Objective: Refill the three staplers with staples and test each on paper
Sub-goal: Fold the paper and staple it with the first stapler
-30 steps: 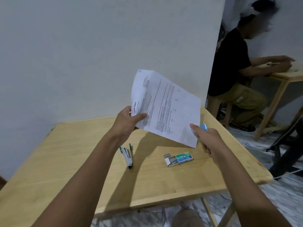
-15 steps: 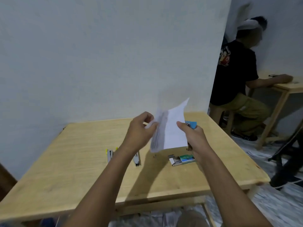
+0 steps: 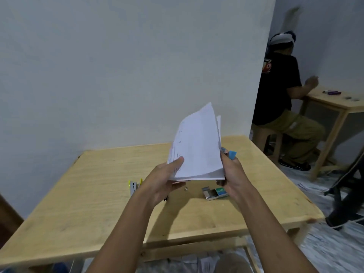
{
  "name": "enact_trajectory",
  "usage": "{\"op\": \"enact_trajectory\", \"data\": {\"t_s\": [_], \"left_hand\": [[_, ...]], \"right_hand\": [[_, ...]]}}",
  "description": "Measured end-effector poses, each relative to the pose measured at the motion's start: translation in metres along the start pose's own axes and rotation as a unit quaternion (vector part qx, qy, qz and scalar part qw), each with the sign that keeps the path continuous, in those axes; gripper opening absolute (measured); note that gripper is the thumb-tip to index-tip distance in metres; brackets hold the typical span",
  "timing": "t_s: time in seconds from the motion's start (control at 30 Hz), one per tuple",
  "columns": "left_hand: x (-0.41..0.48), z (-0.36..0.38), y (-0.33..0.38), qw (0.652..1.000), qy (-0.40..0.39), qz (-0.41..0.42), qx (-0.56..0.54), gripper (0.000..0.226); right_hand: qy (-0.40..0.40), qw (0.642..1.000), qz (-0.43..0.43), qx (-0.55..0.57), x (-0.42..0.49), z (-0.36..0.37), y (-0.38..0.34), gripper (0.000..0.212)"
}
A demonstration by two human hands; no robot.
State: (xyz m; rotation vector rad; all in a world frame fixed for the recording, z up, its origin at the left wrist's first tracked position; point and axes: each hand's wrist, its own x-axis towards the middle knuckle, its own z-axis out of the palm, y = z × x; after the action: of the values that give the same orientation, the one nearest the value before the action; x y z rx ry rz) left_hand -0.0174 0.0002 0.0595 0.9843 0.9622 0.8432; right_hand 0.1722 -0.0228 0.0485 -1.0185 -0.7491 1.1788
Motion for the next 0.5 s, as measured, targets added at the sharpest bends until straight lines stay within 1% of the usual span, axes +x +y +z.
{"op": "enact_trajectory", "data": {"t_s": [0.03, 0.07, 0.1, 0.17, 0.2, 0.23, 0.27, 0.3, 0.37, 0.4, 0.43, 0.5], "left_hand": [[0.001, 0.0, 0.001, 0.999, 0.025, 0.028, -0.007, 0.034], [0.001, 0.0, 0.003, 0.997, 0.049, 0.058, 0.002, 0.032], [0.001, -0.002, 0.004, 0.993, 0.072, 0.086, 0.03, 0.029], [0.001, -0.004, 0.006, 0.982, 0.104, 0.13, 0.092, 0.022], [0.001, -0.006, 0.007, 0.977, 0.115, 0.147, 0.105, 0.02], [-0.001, -0.005, 0.008, 0.975, 0.122, 0.158, 0.101, 0.02], [-0.004, -0.003, 0.01, 0.976, 0.124, 0.159, 0.077, 0.021], [-0.006, -0.001, 0.01, 0.981, 0.116, 0.153, 0.028, 0.022], [-0.011, 0.005, 0.007, 0.985, 0.069, 0.129, -0.095, 0.025], [-0.013, 0.008, 0.003, 0.982, 0.044, 0.121, -0.139, 0.026], [-0.016, 0.011, -0.002, 0.98, 0.026, 0.116, -0.159, 0.027], [-0.02, 0.019, -0.015, 0.98, 0.004, 0.116, -0.163, 0.036]], "right_hand": [[0.001, 1.0, 0.011, 0.002, -0.002, 0.0, -0.001, 0.035], [-0.003, 1.0, 0.022, 0.006, -0.003, -0.001, -0.001, 0.046], [-0.006, 1.0, 0.028, 0.002, -0.004, -0.003, -0.001, 0.054], [0.001, 0.999, 0.019, -0.041, -0.004, -0.008, 0.002, 0.059], [0.012, 0.997, 0.008, -0.07, -0.006, -0.009, 0.003, 0.054], [0.02, 0.996, -0.002, -0.09, -0.008, -0.007, 0.003, 0.042], [0.03, 0.994, -0.008, -0.105, -0.01, -0.005, 0.002, 0.029], [0.039, 0.993, -0.013, -0.113, -0.012, -0.003, 0.002, 0.019], [0.065, 0.992, -0.019, -0.106, -0.015, -0.001, 0.003, 0.013], [0.075, 0.992, -0.022, -0.099, -0.016, 0.001, 0.003, 0.013], [0.081, 0.992, -0.024, -0.09, -0.016, 0.002, 0.005, 0.012], [0.083, 0.993, -0.026, -0.074, -0.019, 0.007, 0.007, 0.013]]}}
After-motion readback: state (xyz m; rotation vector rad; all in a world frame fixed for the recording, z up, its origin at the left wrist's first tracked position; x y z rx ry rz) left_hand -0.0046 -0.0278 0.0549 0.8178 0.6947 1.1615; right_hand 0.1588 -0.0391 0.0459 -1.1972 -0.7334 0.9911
